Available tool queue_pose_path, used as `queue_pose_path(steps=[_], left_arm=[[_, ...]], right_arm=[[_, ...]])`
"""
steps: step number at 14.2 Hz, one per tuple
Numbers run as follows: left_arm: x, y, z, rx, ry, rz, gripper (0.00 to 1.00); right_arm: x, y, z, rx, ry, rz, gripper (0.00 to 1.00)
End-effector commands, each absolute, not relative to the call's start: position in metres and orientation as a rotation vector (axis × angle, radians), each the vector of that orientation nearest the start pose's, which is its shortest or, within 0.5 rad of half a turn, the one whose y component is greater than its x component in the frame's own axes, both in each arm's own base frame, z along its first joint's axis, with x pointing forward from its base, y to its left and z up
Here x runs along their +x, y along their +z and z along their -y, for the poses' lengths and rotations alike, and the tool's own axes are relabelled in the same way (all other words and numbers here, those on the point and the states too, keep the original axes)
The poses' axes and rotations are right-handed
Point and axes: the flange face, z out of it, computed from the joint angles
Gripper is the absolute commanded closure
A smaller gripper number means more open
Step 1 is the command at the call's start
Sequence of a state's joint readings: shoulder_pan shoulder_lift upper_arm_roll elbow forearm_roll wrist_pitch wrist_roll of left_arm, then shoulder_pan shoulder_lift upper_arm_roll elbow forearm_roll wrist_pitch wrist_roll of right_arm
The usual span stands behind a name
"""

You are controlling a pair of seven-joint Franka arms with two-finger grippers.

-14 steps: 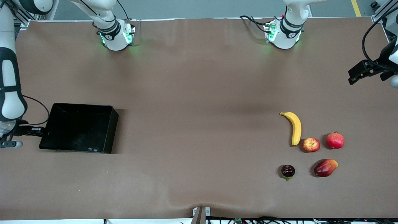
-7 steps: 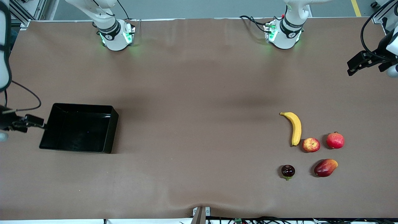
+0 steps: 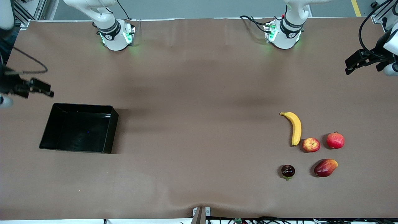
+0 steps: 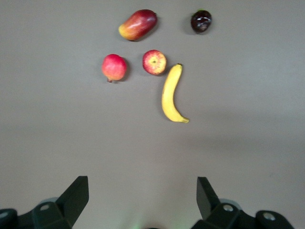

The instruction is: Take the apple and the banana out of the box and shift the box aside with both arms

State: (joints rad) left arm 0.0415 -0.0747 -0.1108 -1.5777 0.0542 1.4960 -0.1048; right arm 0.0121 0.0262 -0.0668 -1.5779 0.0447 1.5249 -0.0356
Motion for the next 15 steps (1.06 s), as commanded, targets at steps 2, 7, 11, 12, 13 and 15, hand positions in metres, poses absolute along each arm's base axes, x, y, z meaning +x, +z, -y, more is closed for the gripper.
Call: queue_pose_path(steps=[2,7,11,12,13,15], left_arm=[[0.523,0.658,0.029,-3.116,-0.014,0.038,0.0],[0.53,0.665,0.027,-3.104,-0.044,0.042,0.0],[0.532,0.666,0.03,-3.12,-0.047,0.041,0.0],[0.532,0.665,0.03,-3.119,-0.038,0.041,0.0],[0.531,0.663,0.033,-3.119,-0.024,0.034,0.0],[0.53,0.662,0.037,-3.118,-0.012,0.038,0.0]], right_arm=[[0.524,0.624,0.009,-3.112,0.155,-0.069,0.0],[0.523,0.638,0.01,-3.113,0.129,-0.059,0.0],[0.523,0.634,0.016,-3.11,0.155,-0.075,0.0],[0.522,0.635,0.016,-3.108,0.155,-0.073,0.0],[0.524,0.633,0.011,-3.111,0.15,-0.057,0.0],[0.529,0.633,0.011,-3.116,0.11,-0.055,0.0]])
